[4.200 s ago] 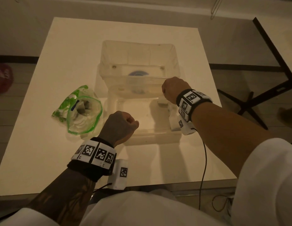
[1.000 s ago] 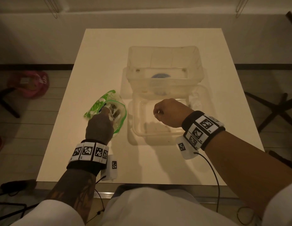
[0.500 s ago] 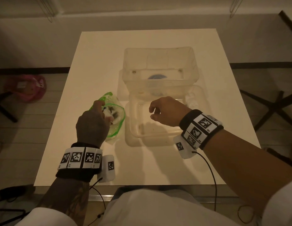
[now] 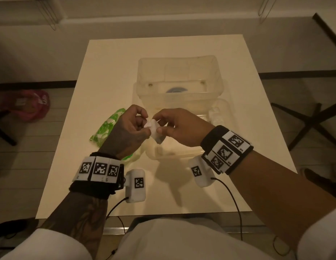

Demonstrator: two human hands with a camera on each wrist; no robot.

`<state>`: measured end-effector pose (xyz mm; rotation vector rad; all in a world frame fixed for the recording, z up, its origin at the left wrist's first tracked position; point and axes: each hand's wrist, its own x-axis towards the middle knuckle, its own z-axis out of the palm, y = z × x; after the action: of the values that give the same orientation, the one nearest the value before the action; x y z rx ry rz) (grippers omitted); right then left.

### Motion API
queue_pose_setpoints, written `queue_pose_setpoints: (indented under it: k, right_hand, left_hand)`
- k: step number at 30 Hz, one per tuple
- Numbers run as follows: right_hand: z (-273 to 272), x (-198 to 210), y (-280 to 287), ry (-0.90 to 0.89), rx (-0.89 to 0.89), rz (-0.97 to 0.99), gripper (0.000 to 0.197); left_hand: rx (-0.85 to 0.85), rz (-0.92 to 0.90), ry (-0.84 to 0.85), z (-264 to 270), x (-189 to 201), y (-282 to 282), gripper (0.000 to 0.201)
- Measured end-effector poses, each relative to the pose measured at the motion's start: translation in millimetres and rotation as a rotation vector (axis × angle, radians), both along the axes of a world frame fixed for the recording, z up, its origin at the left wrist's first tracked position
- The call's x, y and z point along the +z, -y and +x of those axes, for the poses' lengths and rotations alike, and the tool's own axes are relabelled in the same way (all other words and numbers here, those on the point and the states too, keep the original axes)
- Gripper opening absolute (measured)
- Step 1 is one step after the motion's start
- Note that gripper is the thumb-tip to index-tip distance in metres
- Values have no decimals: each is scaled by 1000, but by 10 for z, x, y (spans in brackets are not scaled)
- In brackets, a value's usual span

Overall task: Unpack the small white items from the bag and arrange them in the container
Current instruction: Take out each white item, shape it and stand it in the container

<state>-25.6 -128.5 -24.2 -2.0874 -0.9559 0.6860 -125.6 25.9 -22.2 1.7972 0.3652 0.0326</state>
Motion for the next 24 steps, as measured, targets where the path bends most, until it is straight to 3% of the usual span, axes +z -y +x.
queue_pose_setpoints:
  k: [4, 6, 9, 18, 24]
  right_hand:
    - [68, 10, 80, -43, -110, 64, 2]
    - [100, 11, 130, -78, -190, 96, 6]
    - [133, 12, 181, -121, -281, 152, 11]
    - [169, 25, 273, -136, -333, 204, 21]
    - [232, 27, 273, -68, -361, 204, 11]
  left_hand:
    - [97, -34, 63, 155, -61, 89, 26]
    - [182, -24, 69, 195, -108, 137, 21]
    - [173, -36, 26, 203, -165, 275, 26]
    - [226, -72, 58, 222, -208, 556, 20]
    - [238, -103, 93, 227, -232, 574, 18]
